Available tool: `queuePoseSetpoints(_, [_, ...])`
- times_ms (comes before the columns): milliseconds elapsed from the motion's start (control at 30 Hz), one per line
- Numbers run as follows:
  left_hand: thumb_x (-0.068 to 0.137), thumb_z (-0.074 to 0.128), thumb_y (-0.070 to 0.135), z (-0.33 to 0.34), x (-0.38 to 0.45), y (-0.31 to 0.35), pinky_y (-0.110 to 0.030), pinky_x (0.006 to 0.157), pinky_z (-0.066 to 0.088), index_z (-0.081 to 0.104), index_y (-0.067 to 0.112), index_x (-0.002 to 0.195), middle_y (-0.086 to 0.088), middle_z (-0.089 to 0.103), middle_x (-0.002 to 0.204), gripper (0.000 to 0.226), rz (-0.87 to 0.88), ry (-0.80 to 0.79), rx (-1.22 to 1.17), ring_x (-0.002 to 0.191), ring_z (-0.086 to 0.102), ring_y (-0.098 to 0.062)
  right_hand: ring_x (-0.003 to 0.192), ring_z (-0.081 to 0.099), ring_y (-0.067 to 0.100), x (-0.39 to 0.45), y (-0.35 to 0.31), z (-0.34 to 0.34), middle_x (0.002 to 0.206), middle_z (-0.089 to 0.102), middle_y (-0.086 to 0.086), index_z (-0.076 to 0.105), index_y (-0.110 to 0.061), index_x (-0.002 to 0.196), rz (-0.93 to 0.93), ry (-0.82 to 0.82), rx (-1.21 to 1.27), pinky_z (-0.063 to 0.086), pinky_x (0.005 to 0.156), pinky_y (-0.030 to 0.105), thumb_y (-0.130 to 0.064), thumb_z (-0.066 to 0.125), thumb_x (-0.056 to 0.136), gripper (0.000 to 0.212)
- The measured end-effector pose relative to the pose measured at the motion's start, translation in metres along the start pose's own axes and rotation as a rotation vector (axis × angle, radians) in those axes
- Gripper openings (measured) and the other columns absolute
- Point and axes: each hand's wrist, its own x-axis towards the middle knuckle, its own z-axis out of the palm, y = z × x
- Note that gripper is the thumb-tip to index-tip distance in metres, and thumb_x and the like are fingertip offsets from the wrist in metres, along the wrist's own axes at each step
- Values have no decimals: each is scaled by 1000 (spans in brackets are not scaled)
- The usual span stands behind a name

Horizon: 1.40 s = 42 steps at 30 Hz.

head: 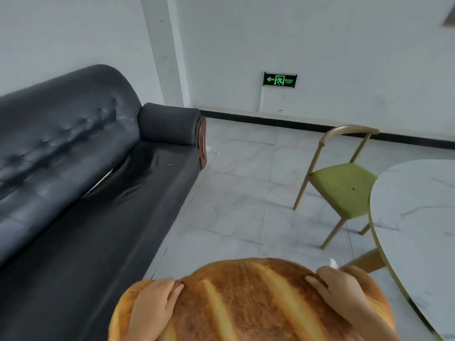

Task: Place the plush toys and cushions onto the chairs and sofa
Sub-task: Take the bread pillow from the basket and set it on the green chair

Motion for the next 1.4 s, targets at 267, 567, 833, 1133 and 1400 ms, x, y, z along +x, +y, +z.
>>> queuePoseSetpoints(267, [86,7,65,61,240,-10,-10,33,28,26,33,48,18,22,36,53,142,-316,-112,32,29,12,49,37,0,155,30,-43,51,39,-9,28,-26,51,428,-226,14,26,44,20,-84,41,44,59])
queuePoseSetpoints(567, [75,41,66,175,454,45,-14,85,42,24,36,56,6,66,95,40,44,-683,-151,92,60,-2,49,34,-2,316,131,-21,53,37,-9,25,-30,50,517,-254,82,29,46,18,-89,32,30,62])
queuePoseSetpoints(833, [61,14,74,230,621,153,-19,38,28,24,27,46,8,29,41,51,311,-528,-239,67,52,13,46,29,5,473,278,-78,50,33,-8,25,-21,51,557,-97,55,19,43,23,-56,67,67,56])
queuePoseSetpoints(1133, [45,13,75,375,714,272,-18,49,29,28,25,52,8,44,56,52,381,-870,-247,52,40,1,49,31,6,537,434,-65,52,32,-7,20,-22,52,694,-252,-9,20,46,19,-57,66,66,60])
queuePoseSetpoints(1400, [38,10,83,452,705,325,-16,49,33,29,29,53,10,41,55,60,381,-1178,-126,50,39,3,61,42,16,582,536,-18,52,34,-9,23,-20,49,672,-432,6,19,45,20,-56,64,68,58])
